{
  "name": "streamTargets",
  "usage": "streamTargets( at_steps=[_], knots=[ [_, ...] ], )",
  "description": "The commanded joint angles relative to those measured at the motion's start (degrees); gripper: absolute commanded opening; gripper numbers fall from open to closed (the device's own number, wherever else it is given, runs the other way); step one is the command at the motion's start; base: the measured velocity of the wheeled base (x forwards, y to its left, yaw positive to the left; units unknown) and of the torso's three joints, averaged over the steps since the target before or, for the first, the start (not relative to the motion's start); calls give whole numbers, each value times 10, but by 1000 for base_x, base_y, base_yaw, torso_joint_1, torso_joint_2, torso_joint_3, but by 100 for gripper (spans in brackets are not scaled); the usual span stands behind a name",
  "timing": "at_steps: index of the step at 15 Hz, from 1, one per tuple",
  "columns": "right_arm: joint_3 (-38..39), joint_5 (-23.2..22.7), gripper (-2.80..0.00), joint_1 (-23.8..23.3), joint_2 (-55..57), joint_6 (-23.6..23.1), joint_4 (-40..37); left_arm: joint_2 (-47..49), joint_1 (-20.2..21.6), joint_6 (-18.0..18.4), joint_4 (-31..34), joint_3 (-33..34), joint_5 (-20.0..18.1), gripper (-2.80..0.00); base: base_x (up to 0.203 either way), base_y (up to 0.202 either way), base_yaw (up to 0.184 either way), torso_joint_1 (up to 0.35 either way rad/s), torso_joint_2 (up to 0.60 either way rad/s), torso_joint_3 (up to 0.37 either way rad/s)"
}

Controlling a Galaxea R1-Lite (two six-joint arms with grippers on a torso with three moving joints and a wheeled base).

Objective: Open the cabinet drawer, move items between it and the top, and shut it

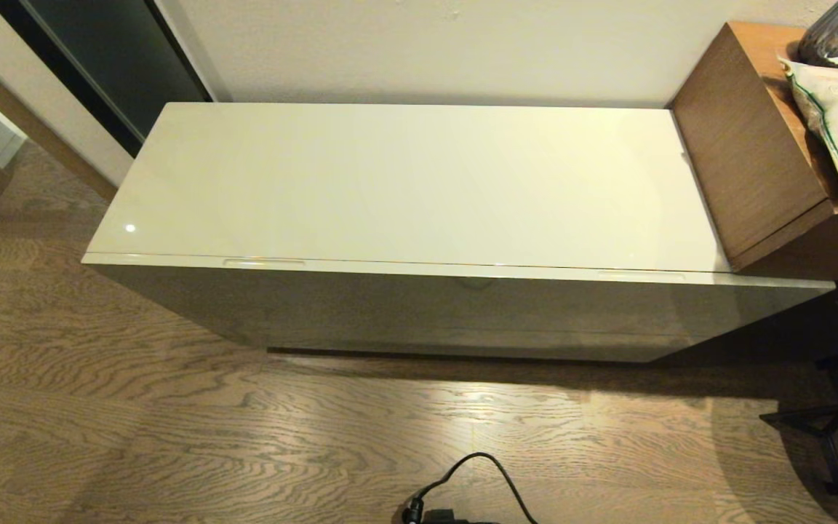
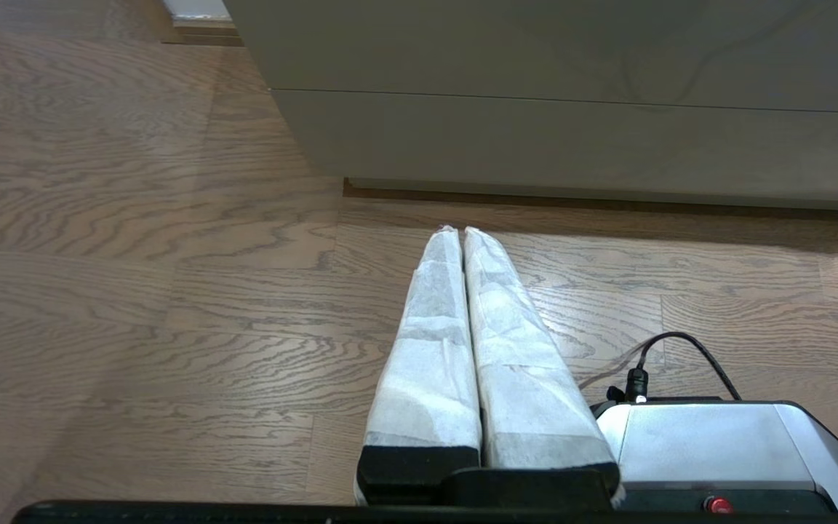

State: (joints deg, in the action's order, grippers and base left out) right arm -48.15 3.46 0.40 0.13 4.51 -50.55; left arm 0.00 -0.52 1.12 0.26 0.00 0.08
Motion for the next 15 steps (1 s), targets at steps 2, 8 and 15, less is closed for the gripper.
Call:
streamTargets(
  at_steps=[2,8,15],
  knots=[
    [-3,-1,-280,0,-2,1,-1,0,1,0,0,0,0,-280,0,0,0,0,0,0],
    [-1,-4,-280,0,-2,1,92,0,0,0,0,0,0,-280,0,0,0,0,0,0],
    [56,24,-280,0,-2,-3,185,0,0,0,0,0,0,-280,0,0,0,0,0,0]
  ],
)
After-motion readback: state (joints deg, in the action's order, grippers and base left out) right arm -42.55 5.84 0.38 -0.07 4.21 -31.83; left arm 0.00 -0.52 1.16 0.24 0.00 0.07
